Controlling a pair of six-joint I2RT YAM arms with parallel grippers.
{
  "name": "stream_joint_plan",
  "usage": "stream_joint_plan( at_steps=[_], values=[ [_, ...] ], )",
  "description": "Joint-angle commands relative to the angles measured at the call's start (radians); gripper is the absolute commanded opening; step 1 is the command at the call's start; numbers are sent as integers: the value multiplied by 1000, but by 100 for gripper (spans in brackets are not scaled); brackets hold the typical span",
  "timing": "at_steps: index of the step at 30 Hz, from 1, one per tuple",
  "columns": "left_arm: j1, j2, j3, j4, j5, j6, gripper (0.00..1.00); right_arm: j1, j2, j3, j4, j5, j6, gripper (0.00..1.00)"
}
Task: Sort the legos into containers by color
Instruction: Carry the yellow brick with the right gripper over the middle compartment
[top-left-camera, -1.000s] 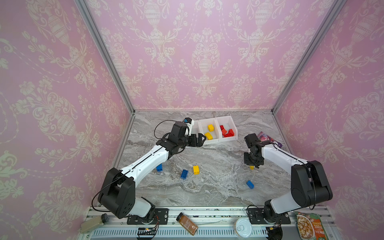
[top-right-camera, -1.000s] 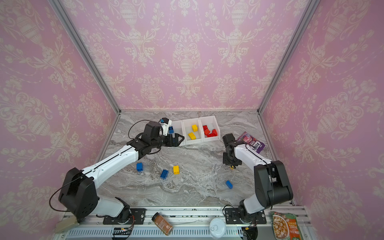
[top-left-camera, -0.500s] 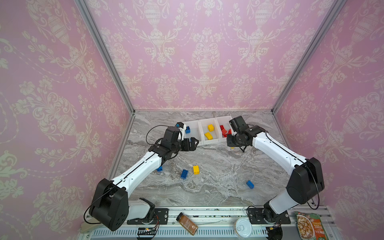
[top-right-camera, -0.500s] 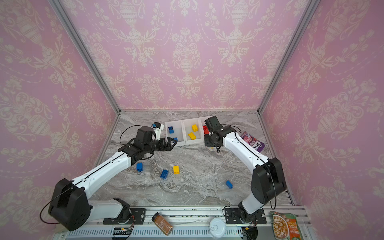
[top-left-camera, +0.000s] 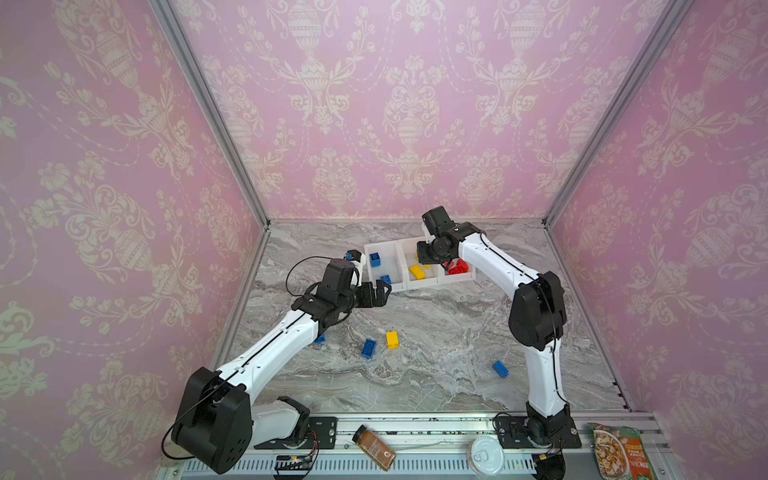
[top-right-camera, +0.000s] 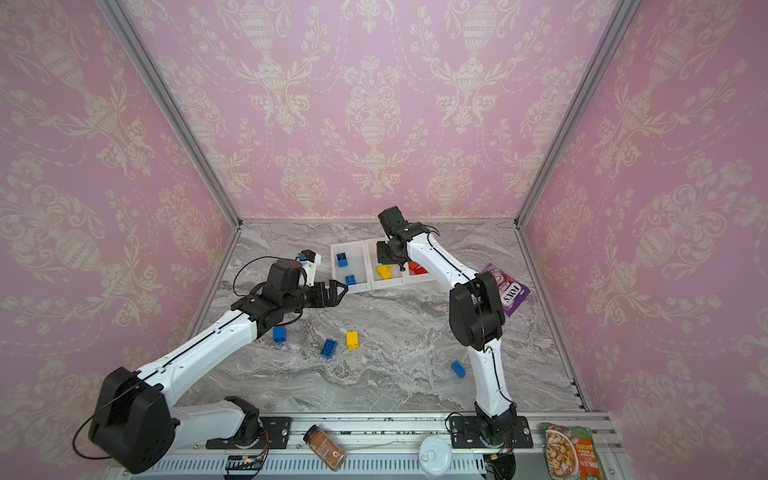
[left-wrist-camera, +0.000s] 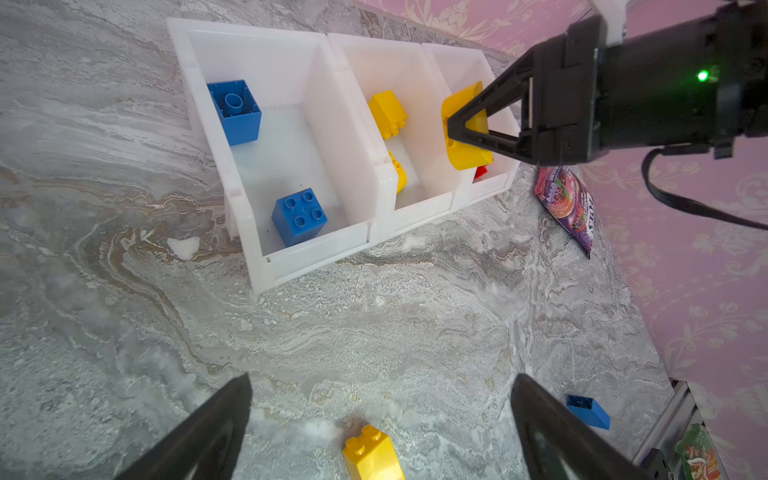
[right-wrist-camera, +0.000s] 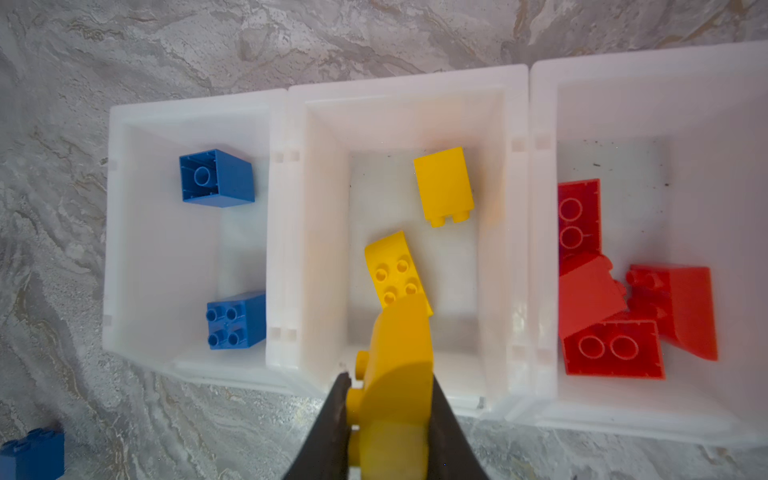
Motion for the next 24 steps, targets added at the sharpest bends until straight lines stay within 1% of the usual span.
stream_joint_plan(
  at_steps=[1, 5, 8, 10, 16, 20, 24],
  values=[
    [10, -28, -10, -30, -33, -10, 99, 6, 64, 103, -54, 7, -31, 20],
    [11, -37, -13, -37, -41, -9, 99, 6, 137, 188, -80, 13, -31, 21],
    [11, -44, -16, -40, -45, -10, 99, 5, 163, 210, -84, 23, -26, 23],
    [11, -48, -20, -42, -48, -9, 99, 7, 174, 217, -84, 27, -24, 25],
    [14, -50, -21, -43, -50, -8, 99, 6, 177, 221, -86, 23, -22, 40],
    [14, -43, -22, -38, -44, -13, 99, 7, 169, 218, -89, 23, -25, 44],
    [14, -42, -22, -39, -48, -12, 99, 7, 141, 183, -76, 16, -23, 44]
  ],
)
